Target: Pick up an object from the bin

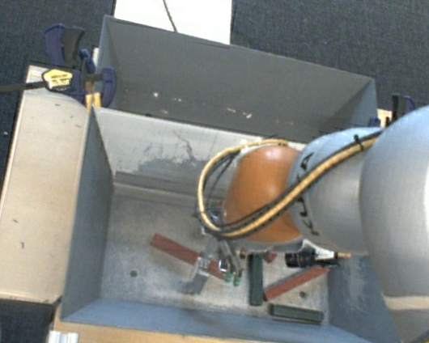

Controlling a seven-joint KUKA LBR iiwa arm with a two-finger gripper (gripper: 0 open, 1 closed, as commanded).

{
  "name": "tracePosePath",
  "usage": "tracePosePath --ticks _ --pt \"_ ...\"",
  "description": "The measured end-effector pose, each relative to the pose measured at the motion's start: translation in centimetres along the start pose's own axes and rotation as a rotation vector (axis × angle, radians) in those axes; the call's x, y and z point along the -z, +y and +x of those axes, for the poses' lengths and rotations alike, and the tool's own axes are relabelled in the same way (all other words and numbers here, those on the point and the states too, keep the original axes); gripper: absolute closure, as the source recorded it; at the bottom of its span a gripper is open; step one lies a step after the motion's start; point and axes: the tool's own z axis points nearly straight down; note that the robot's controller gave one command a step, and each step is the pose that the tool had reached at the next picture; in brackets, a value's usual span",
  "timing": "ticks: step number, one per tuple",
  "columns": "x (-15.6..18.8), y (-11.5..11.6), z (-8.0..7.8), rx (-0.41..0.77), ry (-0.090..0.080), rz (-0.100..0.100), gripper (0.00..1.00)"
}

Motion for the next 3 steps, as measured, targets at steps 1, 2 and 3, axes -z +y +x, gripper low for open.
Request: tracePosePath --ticks 1,2,3 --pt "0.25 0.41 0.7 -0.154 0.005 0.001 1.0" --pt "0.25 0.4 0.69 -0.154 0.005 0.001 1.0" --pt "0.55 0.36 0.75 -0.155 0.005 0.002 1.0"
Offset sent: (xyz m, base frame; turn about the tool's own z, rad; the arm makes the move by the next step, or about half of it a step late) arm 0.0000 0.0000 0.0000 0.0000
